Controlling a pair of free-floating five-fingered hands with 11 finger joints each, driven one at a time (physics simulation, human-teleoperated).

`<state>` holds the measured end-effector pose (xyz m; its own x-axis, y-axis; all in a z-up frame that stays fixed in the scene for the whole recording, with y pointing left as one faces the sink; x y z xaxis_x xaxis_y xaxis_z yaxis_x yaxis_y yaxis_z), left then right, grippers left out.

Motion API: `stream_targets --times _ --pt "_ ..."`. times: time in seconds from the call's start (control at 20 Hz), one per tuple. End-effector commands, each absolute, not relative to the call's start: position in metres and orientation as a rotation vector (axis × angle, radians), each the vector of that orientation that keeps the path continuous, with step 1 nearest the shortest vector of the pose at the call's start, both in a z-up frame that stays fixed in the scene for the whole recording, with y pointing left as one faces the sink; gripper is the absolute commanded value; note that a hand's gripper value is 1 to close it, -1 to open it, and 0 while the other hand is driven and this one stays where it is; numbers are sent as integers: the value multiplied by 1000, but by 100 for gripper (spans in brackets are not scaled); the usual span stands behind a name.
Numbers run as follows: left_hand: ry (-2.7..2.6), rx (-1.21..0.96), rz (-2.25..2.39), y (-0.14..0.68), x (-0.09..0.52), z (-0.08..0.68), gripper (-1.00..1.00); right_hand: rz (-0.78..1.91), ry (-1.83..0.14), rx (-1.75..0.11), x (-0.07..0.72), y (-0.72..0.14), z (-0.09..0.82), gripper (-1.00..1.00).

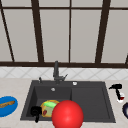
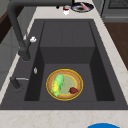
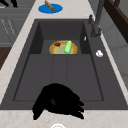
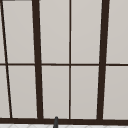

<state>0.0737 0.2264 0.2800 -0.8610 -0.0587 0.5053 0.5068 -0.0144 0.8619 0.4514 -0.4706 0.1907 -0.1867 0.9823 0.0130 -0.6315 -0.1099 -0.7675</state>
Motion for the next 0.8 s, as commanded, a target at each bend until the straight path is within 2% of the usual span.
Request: stream_targets --times 0.0,0.75 --pt "-1873 -465 -1931 226 74 280 0 1618 -808 -588 458 -493 185 -100" --pt "-1873 -465 -1931 226 74 280 0 1663 -776 -543 504 -556 136 -100"
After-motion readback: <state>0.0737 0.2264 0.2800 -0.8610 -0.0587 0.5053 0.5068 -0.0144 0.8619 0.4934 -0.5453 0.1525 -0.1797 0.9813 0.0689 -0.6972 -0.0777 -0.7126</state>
